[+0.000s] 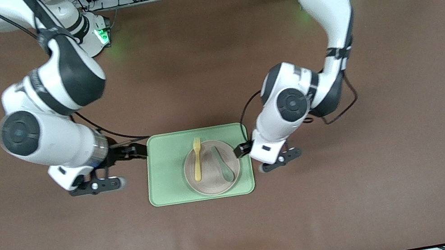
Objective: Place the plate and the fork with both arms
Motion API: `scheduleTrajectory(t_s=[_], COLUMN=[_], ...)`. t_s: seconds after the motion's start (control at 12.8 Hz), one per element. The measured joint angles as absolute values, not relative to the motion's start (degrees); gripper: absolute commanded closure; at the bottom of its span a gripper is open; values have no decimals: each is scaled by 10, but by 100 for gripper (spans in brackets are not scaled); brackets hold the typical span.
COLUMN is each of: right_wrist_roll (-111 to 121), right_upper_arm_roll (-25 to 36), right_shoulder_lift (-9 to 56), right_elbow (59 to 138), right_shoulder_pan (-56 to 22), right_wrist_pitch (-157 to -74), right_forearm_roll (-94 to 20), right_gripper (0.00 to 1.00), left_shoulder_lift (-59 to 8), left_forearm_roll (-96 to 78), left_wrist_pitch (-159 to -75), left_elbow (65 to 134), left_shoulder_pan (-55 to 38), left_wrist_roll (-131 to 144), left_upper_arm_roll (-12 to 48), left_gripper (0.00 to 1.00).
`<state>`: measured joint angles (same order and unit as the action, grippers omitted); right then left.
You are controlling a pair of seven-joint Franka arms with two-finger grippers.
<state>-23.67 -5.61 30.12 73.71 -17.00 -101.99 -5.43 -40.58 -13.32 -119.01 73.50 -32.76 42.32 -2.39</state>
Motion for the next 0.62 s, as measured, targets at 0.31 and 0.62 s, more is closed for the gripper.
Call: scheduleTrajectory(t_s=[0.31, 0.62], right_wrist_roll=[-292, -323], right_upper_arm_roll=[-54, -49], right_shoulder_lift=[387, 456], right_elbow=[706, 700], right_shoulder_pan=[-222, -246], right_wrist_pitch=[-1105, -1181], right_forearm_roll=[-43, -25], right_gripper=[0, 15], left_shoulder_lift=[-298, -201], left_forearm_roll=[-29, -13], left_wrist_pitch=[-1065, -926], left_elbow=[736, 745], left_shoulder_pan=[-266, -178], left_wrist_roll=[361, 198], left_upper_arm_roll=[-25, -26], left_gripper=[0, 0])
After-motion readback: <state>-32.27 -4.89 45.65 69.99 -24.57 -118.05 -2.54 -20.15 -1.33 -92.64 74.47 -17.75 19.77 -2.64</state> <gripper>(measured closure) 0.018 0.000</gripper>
